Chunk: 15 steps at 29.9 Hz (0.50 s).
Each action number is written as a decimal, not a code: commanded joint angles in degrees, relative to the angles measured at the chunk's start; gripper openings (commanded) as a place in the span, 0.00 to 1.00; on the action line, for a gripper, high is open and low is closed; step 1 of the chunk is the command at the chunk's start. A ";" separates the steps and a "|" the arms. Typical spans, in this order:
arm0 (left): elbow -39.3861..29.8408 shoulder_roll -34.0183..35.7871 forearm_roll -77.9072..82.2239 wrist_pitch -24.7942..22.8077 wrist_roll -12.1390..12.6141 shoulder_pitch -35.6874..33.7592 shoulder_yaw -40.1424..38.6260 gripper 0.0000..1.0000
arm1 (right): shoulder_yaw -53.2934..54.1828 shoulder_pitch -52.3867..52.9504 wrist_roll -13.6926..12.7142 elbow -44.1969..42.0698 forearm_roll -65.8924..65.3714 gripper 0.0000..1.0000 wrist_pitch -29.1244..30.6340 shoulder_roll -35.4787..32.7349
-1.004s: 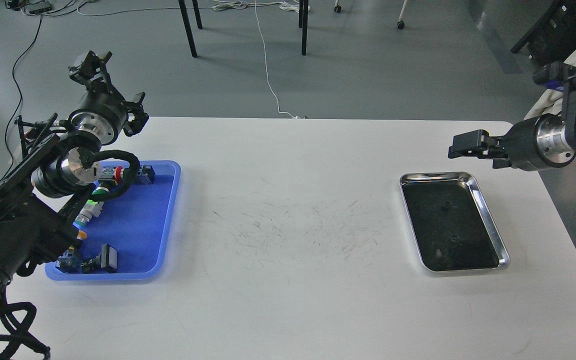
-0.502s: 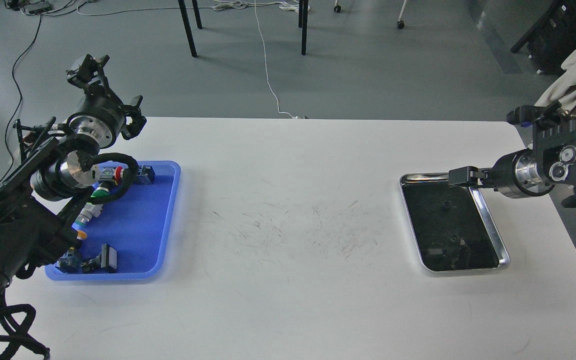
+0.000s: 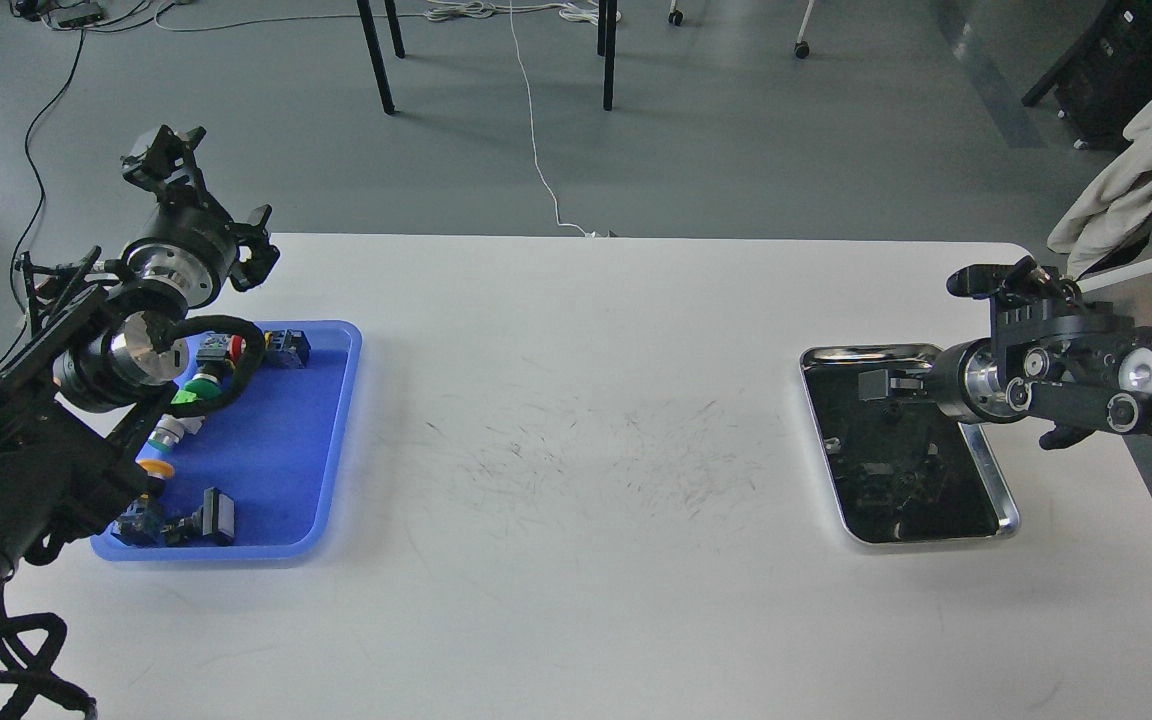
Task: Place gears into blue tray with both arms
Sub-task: 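Grasp a small black part in the metal tray with the right gripper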
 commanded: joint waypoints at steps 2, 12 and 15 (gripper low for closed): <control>0.00 -0.12 0.04 0.00 0.01 -0.03 0.03 0.98 | 0.07 -1.22 0.27 -0.11 -0.09 0.89 -0.03 0.19; 0.00 -0.12 0.04 0.00 0.01 -0.03 0.03 0.98 | 0.07 -1.22 0.27 -0.11 -0.09 0.77 0.06 0.28; 0.00 -0.12 0.04 0.00 -0.26 -0.03 0.11 0.98 | 0.07 -1.31 0.27 -0.11 -0.18 0.68 0.06 0.28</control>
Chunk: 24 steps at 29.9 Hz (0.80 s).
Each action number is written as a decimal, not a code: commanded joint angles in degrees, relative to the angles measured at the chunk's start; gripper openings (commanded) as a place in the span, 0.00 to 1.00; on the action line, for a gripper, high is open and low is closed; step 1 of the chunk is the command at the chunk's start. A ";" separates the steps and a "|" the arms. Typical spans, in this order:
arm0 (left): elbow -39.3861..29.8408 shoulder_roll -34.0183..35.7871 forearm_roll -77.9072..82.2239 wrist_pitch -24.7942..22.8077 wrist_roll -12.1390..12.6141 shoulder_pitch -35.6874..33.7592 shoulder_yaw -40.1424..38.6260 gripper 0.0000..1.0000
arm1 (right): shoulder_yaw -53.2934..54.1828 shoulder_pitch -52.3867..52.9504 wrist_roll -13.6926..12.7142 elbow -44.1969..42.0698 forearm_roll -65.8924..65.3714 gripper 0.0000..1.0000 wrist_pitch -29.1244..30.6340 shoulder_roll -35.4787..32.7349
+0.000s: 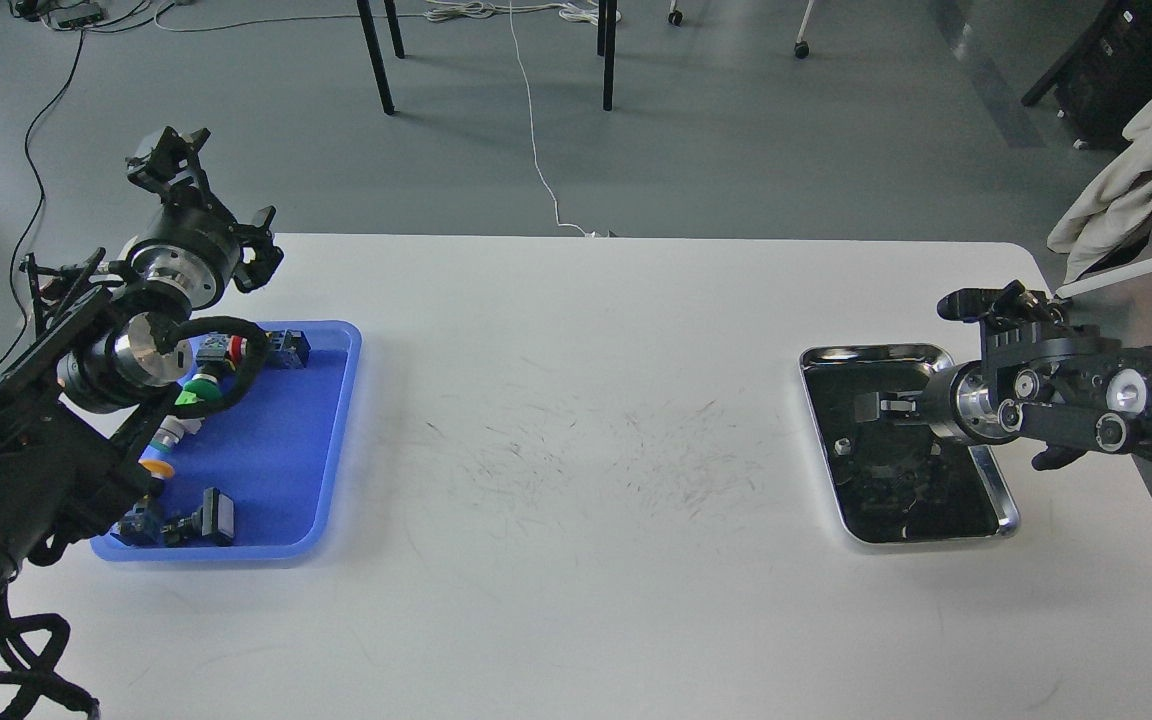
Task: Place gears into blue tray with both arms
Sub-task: 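Grasp a small black part in the metal tray with the right gripper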
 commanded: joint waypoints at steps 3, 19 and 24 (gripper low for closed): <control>0.00 0.00 0.00 0.00 -0.43 -0.03 0.09 0.98 | -0.01 0.15 -0.01 0.03 -0.07 0.63 0.09 0.00; 0.00 0.09 0.09 0.00 -0.52 -0.03 0.27 0.98 | -0.01 0.50 -0.01 0.21 0.01 0.23 0.44 -0.18; 0.00 0.09 0.09 0.00 -0.52 -0.03 0.27 0.98 | -0.01 0.41 0.08 -0.14 0.19 0.04 0.35 -0.18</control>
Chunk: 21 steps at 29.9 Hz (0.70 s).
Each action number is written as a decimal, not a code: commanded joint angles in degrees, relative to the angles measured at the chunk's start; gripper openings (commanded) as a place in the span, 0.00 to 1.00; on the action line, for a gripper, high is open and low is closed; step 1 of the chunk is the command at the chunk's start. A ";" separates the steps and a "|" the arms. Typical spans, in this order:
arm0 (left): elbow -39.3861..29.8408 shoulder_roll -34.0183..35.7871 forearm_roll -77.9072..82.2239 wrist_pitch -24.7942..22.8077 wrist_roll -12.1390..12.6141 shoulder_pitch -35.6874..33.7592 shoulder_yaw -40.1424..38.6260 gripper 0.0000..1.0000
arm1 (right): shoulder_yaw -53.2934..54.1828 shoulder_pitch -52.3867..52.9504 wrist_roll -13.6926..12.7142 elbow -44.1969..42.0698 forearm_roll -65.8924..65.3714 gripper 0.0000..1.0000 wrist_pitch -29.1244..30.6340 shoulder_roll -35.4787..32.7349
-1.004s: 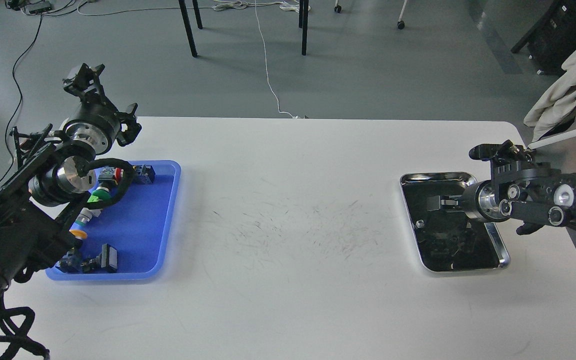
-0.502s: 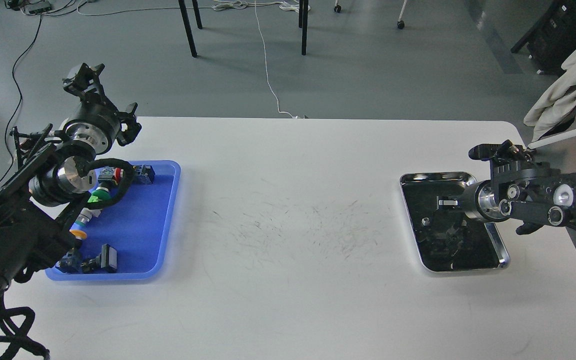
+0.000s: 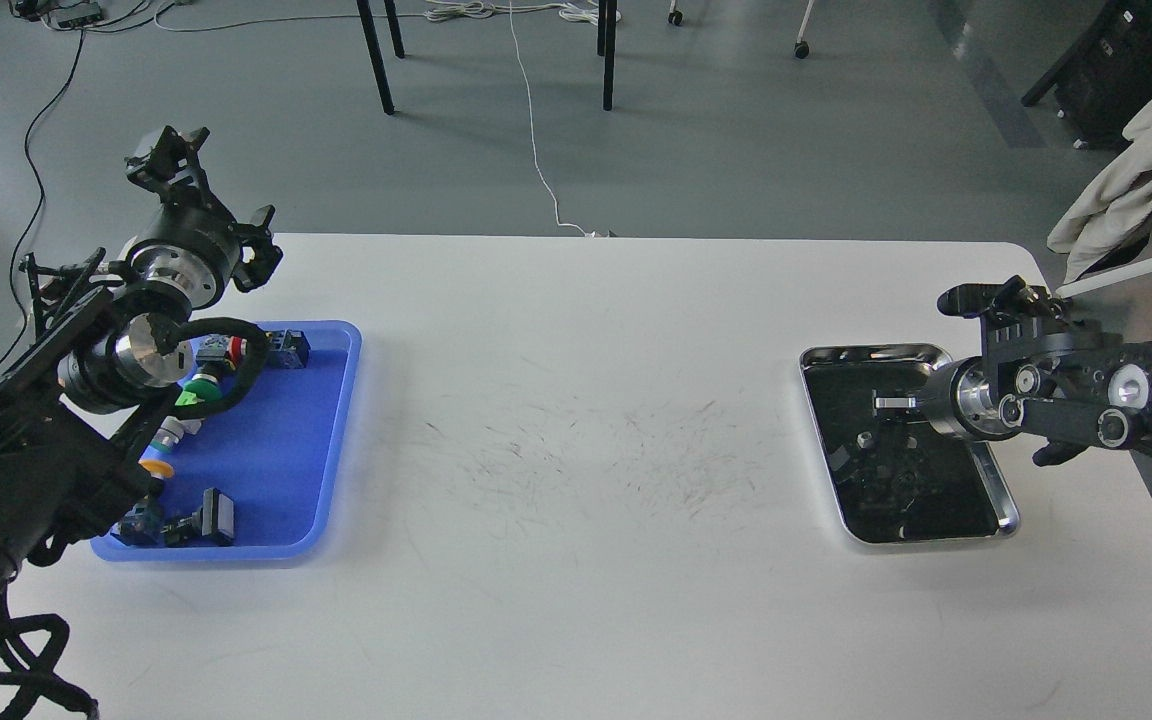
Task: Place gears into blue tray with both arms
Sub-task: 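Grasp a small black part in the metal tray with the right gripper, then carry the black part to the table centre and release it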
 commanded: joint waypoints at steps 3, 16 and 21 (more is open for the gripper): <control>0.08 0.01 0.00 0.00 0.00 -0.02 0.08 0.98 | 0.00 0.05 0.08 -0.16 0.21 0.02 -0.20 -0.09; 0.96 0.09 0.17 0.09 0.00 -0.11 0.08 0.98 | 5.62 16.03 0.26 10.64 1.62 0.02 -2.04 -2.99; 2.11 0.09 0.35 0.00 0.00 -0.28 0.17 0.98 | 7.12 22.28 1.84 13.12 7.41 0.02 -2.66 4.01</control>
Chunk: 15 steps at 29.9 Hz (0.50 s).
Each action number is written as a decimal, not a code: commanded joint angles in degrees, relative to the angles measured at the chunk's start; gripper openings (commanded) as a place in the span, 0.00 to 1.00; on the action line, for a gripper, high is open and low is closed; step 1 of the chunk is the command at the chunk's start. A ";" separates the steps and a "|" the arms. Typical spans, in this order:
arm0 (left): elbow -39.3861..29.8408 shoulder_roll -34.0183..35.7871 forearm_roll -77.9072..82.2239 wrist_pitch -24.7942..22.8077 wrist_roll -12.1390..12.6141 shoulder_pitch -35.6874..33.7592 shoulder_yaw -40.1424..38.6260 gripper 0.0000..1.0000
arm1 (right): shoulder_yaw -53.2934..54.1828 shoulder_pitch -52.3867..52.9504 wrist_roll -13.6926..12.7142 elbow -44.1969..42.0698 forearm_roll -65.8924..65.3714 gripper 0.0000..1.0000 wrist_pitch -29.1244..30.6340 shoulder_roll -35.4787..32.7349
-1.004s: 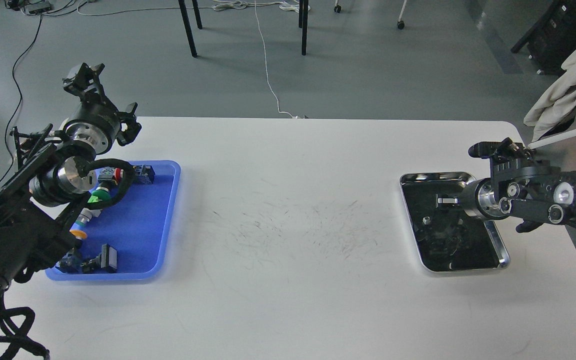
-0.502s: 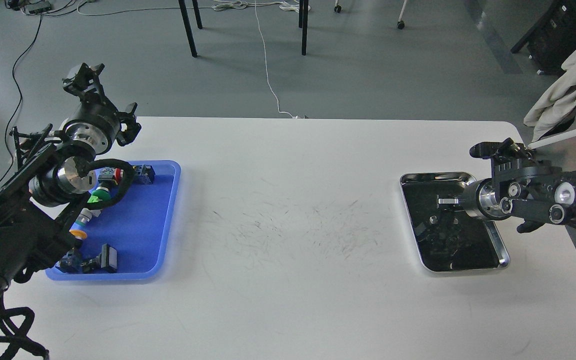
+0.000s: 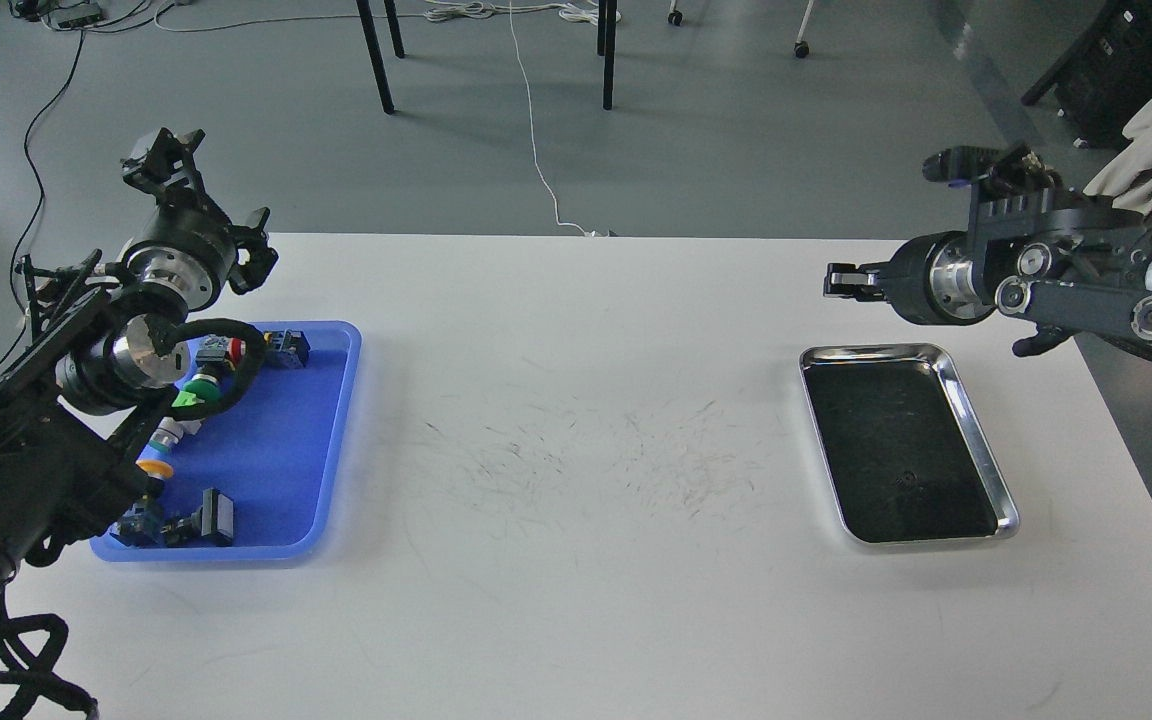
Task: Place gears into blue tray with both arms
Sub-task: 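Carry the black part to the table centre and release it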
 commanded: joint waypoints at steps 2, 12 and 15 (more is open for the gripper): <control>0.44 0.03 0.05 0.00 0.00 -0.21 0.07 0.98 | 1.56 2.84 1.40 0.08 5.63 0.02 -1.27 10.61; 2.02 0.29 -0.04 0.00 -0.08 -0.39 -0.11 0.98 | 6.31 -7.26 1.75 -11.61 10.39 0.02 -5.49 26.38; 2.99 0.11 -0.21 0.09 -0.08 -0.48 -0.20 0.98 | 7.88 -10.43 1.93 -11.53 10.48 0.02 -6.90 26.38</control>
